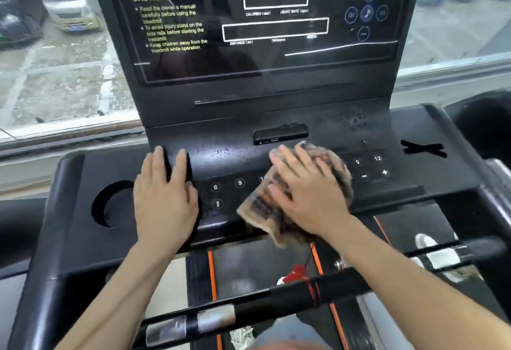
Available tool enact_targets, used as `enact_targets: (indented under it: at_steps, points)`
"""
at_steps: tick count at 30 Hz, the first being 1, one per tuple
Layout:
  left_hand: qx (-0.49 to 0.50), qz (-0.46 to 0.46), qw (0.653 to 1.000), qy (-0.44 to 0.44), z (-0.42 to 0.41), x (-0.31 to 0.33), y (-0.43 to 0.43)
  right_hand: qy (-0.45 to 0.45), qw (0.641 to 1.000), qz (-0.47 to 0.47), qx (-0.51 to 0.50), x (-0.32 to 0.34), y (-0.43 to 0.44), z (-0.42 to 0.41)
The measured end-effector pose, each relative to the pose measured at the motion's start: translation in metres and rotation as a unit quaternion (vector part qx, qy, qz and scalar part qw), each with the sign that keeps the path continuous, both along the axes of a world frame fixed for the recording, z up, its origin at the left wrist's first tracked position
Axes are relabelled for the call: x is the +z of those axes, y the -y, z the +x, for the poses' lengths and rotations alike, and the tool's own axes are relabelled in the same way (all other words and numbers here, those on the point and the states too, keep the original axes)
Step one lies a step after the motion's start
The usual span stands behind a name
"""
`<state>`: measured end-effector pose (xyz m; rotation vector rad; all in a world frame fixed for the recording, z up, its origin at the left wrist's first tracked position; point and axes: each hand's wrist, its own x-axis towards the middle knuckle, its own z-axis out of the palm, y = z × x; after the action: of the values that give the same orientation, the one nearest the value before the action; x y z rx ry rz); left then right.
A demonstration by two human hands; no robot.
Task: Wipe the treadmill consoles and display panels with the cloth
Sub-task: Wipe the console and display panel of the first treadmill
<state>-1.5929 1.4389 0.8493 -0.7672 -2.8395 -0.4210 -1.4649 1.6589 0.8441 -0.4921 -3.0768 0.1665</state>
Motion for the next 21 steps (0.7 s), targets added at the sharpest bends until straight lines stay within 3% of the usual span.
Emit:
enact_targets:
  at_steps: [3,6,9,12,17,19,21]
  points:
    - [-0.175,0.014,0.985,0.003,0.030,0.001,-0.043,0.012,0.992,0.022,-0.126,0.001,-0.032,0.009]
    - [-0.256,0.023,0.966,0.029,0.061,0.007,-0.081,0.021,0.997,-0.006,-0.077,0.001,0.012,-0.009]
    - [-0.236,-0.003,0.970,0.050,0.065,0.003,-0.077,0.040,0.997,-0.044,0.051,0.007,0.024,-0.012]
    - [-0.239,-0.016,0.969,0.060,0.072,-0.008,-0.087,0.020,0.992,-0.071,0.100,0.013,-0.019,0.005]
    - [-0.192,-0.035,0.980,0.047,0.082,-0.010,-0.132,0.022,0.998,-0.002,-0.058,0.006,-0.132,0.048]
    - [-0.123,-0.029,0.991,0.043,0.070,-0.011,-0.122,0.008,0.994,0.010,-0.108,0.004,-0.139,0.045]
    - [-0.076,-0.043,0.996,0.032,0.067,-0.013,-0.114,-0.014,0.996,0.011,-0.086,0.001,-0.107,0.031]
